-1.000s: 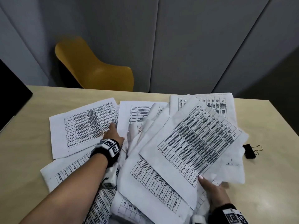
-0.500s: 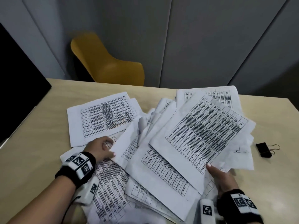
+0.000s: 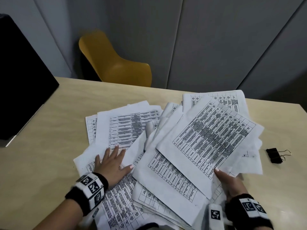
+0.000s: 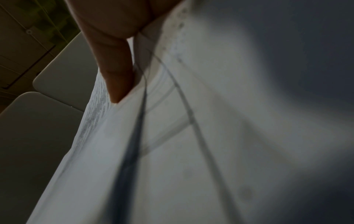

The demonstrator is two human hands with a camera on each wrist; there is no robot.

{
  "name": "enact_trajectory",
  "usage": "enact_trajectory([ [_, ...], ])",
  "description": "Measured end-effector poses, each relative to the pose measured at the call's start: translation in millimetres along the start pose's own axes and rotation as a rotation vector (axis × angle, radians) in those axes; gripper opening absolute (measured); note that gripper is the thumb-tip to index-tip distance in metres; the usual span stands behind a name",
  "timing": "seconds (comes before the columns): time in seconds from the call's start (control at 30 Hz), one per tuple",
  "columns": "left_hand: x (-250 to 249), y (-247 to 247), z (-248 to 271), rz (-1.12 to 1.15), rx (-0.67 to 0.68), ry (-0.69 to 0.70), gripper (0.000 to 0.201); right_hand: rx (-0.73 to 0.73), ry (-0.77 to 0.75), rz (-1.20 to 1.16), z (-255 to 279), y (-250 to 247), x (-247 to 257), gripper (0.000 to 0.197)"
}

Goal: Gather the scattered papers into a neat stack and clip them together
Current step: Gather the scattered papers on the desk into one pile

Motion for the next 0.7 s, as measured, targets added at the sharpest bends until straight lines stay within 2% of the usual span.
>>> enact_trajectory([
  [0.03,-1,-4,2,0.074,-0.072,0.036,0.074,-0.016,-0.006,0.007,2,0,2,0.032],
  [0.1,6,-18,2,0.222,-0.276,0.045,0.067,-0.038,-0.03,-0.002,1,-1,3,0.021],
  [0.13,14,-26,-1,0.235,-0.353,-0.013,0.072,-0.041,-0.037,0.007,2,-1,4,0.019],
  [0.17,24,-31,-5,0.233,-0.373,-0.11,0.079,-0.041,-0.037,0.014,5,0,5,0.018],
  [0.23,41,-32,-11,0.255,-0.274,-0.326,0.093,-0.048,-0.036,0.02,5,0,5,0.019],
  [0.27,45,-29,-13,0.273,-0.206,-0.376,0.096,-0.053,-0.03,0.039,6,-1,5,0.02],
  [0.37,32,-15,-11,0.246,-0.051,-0.298,0.095,-0.049,-0.027,0.058,9,0,8,0.026],
  [0.47,14,-3,-4,0.12,0.054,-0.221,0.094,-0.066,-0.042,0.04,12,1,9,0.036],
  [0.53,9,-11,-4,0.07,0.016,-0.214,0.089,-0.074,-0.071,0.012,15,1,12,0.056],
  [0.57,8,-19,-7,0.084,-0.042,-0.201,0.082,-0.083,-0.074,0.006,20,1,13,0.053],
  [0.6,8,-28,-12,0.117,-0.108,-0.187,0.076,-0.087,-0.063,0.022,27,2,17,0.038],
  [0.63,9,-36,-18,0.158,-0.158,-0.181,0.075,-0.057,-0.083,0.045,29,3,18,0.04],
  [0.7,12,-46,-29,0.184,-0.153,-0.22,0.083,-0.07,-0.11,0.011,40,8,28,0.066],
])
Point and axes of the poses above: each hand's wrist, its own z-axis away from the middle knuckle, its own y-axis out of the palm, x = y × z, the point moved 5 cm from there along -z, towards the middle knuckle, and after that the axes turned 12 degrees about z, right-handed, at the moved point
